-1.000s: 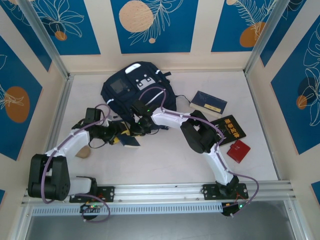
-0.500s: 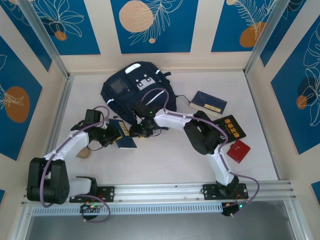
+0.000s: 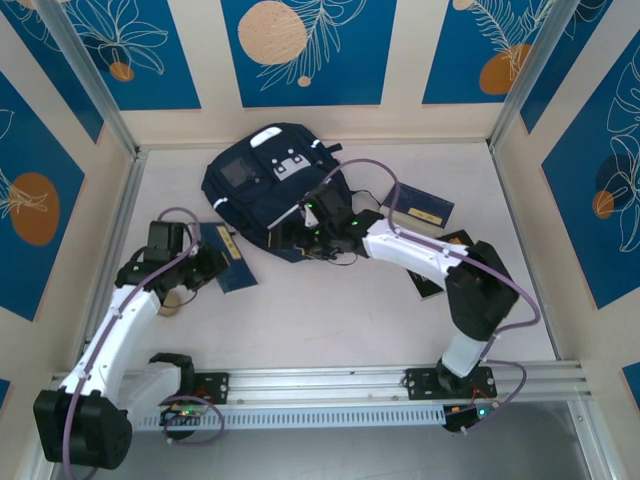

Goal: Pack the student bag
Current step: Pick up the book from the middle-left of the table, then pass the book.

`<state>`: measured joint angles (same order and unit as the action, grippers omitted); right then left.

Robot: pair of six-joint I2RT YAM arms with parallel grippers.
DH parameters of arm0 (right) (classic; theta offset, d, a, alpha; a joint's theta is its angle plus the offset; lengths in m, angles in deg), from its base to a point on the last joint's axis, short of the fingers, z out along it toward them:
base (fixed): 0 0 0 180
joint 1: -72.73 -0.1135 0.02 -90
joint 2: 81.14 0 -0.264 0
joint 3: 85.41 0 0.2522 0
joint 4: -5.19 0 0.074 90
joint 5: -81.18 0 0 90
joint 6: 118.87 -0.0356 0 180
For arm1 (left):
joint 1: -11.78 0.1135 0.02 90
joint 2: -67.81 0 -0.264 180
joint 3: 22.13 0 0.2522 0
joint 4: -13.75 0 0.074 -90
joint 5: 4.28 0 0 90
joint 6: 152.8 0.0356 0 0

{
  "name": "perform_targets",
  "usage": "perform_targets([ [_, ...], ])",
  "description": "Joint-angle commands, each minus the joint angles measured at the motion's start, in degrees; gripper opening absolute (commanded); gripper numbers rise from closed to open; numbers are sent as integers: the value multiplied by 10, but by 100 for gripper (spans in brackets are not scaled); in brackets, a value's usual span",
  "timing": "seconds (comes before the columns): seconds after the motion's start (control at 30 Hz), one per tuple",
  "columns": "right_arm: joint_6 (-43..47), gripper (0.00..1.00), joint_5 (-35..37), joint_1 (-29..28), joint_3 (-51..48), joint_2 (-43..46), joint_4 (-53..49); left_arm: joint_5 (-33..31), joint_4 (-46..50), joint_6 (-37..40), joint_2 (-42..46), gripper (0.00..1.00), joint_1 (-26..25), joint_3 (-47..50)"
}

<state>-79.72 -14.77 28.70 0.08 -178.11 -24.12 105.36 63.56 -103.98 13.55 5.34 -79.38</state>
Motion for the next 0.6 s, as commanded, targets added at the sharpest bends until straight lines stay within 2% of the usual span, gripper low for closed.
perform_targets([
  [0.0, -56, 89, -59, 26, -24, 34, 79, 64, -106, -49, 3, 0, 1, -30],
  [0.07, -92, 90, -90, 43, -30, 48, 99, 82, -168, -95, -6, 0, -2, -35],
  [0.23, -241, 93, -131, 66, -102, 79, 246, 90, -317, -217, -29, 0, -14, -43],
  [0.47, -380, 94, -166, 68, -116, 51, 414, 79, -436, -334, -34, 0, -23, -34],
  [0.57, -424, 94, -156, 55, -114, 32, 475, 72, -467, -370, -31, 0, -32, -26],
])
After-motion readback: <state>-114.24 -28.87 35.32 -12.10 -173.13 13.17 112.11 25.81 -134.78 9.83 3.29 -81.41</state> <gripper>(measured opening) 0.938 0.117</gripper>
